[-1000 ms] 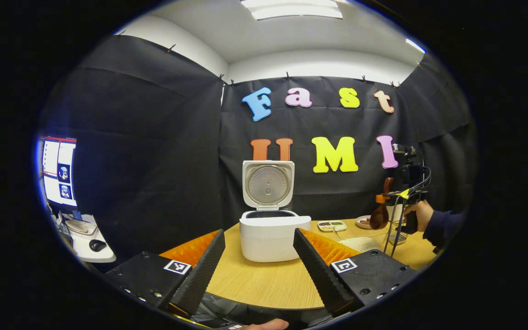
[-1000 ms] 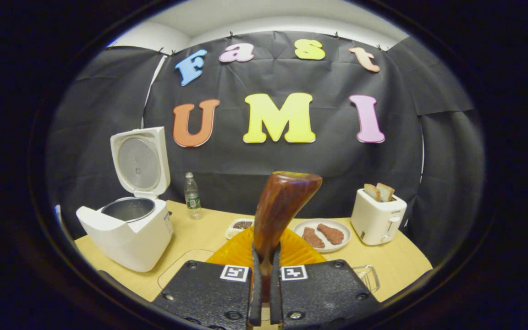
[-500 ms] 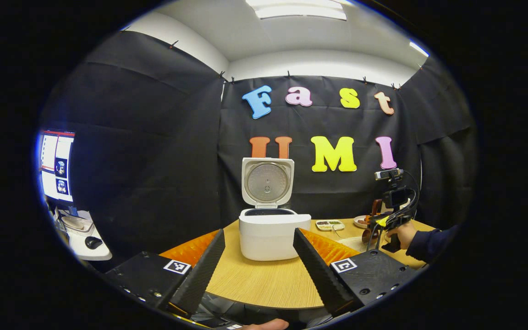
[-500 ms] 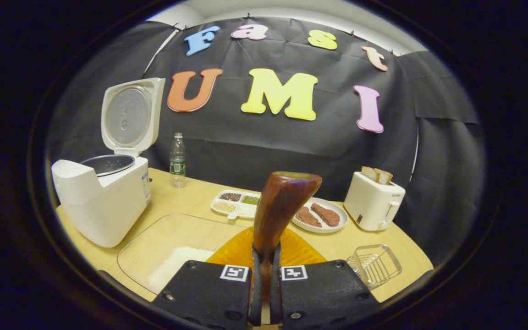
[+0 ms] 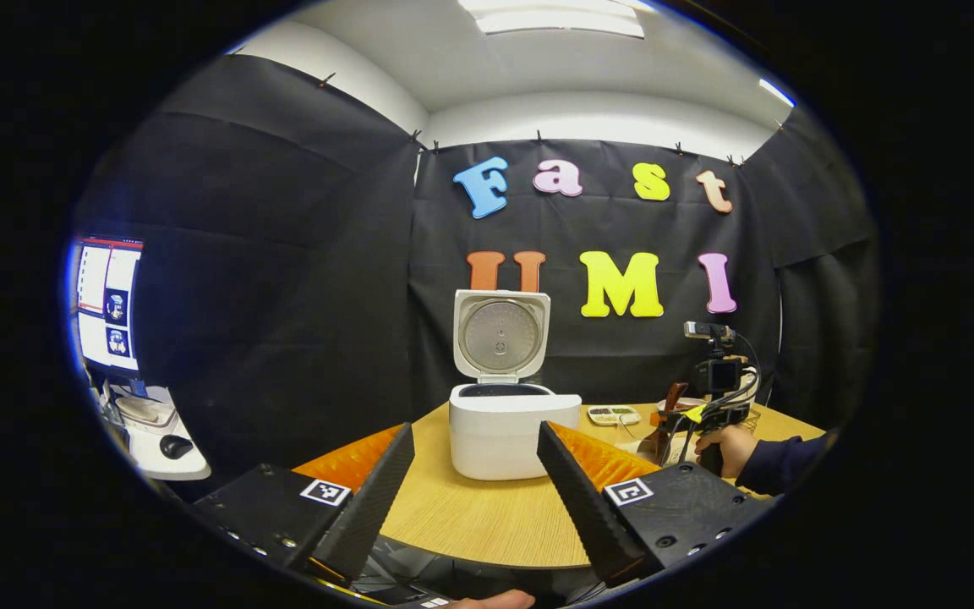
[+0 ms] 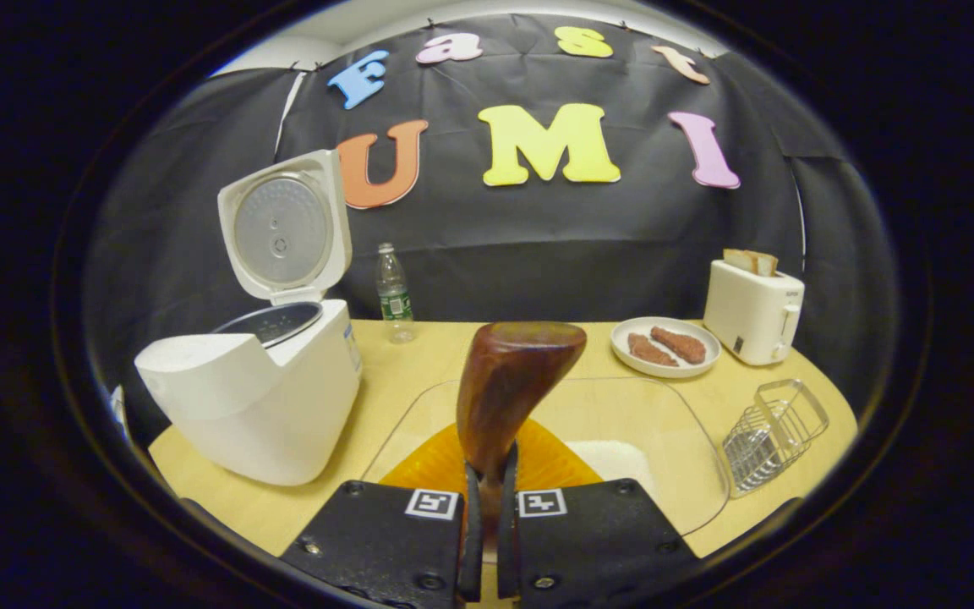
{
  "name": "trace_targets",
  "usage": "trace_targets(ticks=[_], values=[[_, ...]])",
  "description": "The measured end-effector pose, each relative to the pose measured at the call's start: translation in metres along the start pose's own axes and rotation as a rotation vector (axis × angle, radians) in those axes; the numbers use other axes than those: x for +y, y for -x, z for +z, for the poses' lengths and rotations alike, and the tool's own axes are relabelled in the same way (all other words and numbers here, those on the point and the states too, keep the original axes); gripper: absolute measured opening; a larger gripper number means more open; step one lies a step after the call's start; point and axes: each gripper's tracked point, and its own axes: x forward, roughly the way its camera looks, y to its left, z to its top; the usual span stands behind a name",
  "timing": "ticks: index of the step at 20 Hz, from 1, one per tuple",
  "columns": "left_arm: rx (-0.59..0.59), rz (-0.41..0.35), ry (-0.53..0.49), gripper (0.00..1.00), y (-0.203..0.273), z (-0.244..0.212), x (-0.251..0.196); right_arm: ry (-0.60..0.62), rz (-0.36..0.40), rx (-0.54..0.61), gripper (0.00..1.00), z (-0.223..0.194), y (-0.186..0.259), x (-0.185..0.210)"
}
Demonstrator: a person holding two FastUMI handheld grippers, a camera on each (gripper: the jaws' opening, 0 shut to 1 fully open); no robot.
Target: Close the left gripper, press the button to open the rice cooker; take a wooden spoon from the chopstick holder with the right hand, scoop a spoonful of rice and pour it into the rice cooker, then put the wooden spoon back into the chopstick holder.
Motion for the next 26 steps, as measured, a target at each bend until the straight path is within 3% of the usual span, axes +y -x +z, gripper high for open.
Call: trace_targets(ticks=[12, 15, 26], values=[[0.014, -0.025, -0.010, 0.94, -0.004, -0.004, -0.011, -0.506, 0.144, 0.180, 0.12, -0.004, -0.001, -0.015], [0.025, -0.042, -0.019, 0.94, -0.006, -0.007, -0.019, -0.547, 0.150, 0.171, 0.12, 0.000, -0.001, -0.024], [0.040, -0.005, -0.010, 0.94, -0.005, -0.006, -0.011, -0.875, 0.198, 0.074, 0.12, 0.031, 0.026, -0.080]])
